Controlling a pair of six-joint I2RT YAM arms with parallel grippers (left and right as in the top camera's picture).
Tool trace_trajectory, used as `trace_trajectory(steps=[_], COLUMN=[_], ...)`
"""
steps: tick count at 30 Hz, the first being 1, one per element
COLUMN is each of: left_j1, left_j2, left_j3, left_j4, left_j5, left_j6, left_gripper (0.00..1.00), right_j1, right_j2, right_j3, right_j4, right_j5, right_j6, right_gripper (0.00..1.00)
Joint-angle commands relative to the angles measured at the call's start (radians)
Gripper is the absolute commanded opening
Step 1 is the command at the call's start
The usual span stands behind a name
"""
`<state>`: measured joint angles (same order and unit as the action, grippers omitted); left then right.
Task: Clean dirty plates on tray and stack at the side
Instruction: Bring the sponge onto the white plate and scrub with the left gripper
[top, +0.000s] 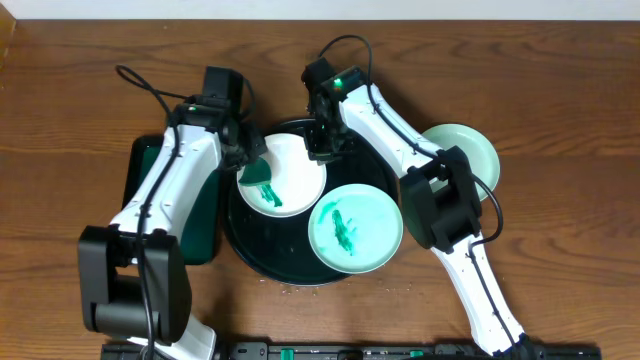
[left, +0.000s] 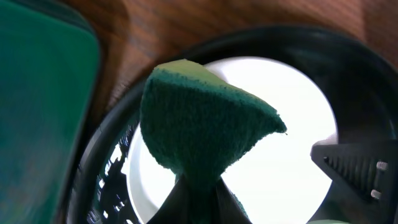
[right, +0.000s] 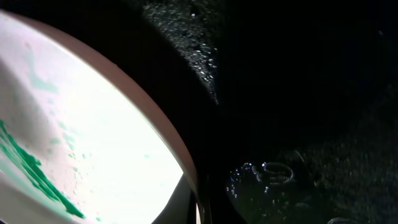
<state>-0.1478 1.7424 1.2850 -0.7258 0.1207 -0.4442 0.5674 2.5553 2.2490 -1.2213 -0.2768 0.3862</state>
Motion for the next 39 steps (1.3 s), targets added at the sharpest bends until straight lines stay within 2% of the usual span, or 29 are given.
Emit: trace_trajectory(steps=[1, 11, 16, 23, 24, 27, 31, 34, 39], left_j1=[-0.042, -0.093, -0.108, -0.110, -0.110, -0.104, -0.093, -0.094, -0.096], left_j2=[0.053, 0.180, 0.253, 0.274, 0.274, 0.271, 0.243, 0.217, 0.206], left_j3=[-0.006, -0.006, -0.006, 0.007, 0.014, 0.037, 0.081, 0.096, 0.093], left_j4=[-0.039, -0.025, -0.011, 0.093, 0.093, 0.088, -0.044, -0.074, -0.100], left_j5=[-0.129, -0.147, -0.039, 0.386, 0.389, 0.322, -0.124, -0.220, -0.220], left_j6=[-0.116, -0.135, -0.125, 0.321, 0.324, 0.288, -0.047, -0.083, -0.093], left_gripper=[0.07, 0.07, 0.07, 0.07, 0.07, 0.07, 0.07, 0.07, 0.08], right_j1=[-0.049, -0.053, -0.053, -0.053, -0.053, -0.053, -0.053, -0.053, -0.053], right_j2=[0.043, 0.043, 0.043, 0.043, 0.043, 0.043, 0.043, 0.043, 0.043], right_j3=[-0.043, -0.061, -0.061, -0.061, -0.061, -0.061, -0.062, -0.062, -0.062], right_j4=[0.002, 0.015, 0.018, 0.019, 0.019, 0.018, 0.018, 0.021, 0.021], right_j5=[0.154, 0.137, 0.137, 0.137, 0.137, 0.137, 0.137, 0.137, 0.137], right_j6=[0.036, 0.030, 0.027, 0.028, 0.028, 0.027, 0.027, 0.027, 0.027], right_gripper=[0.01, 0.01, 0.01, 0.01, 0.01, 0.01, 0.01, 0.01, 0.01])
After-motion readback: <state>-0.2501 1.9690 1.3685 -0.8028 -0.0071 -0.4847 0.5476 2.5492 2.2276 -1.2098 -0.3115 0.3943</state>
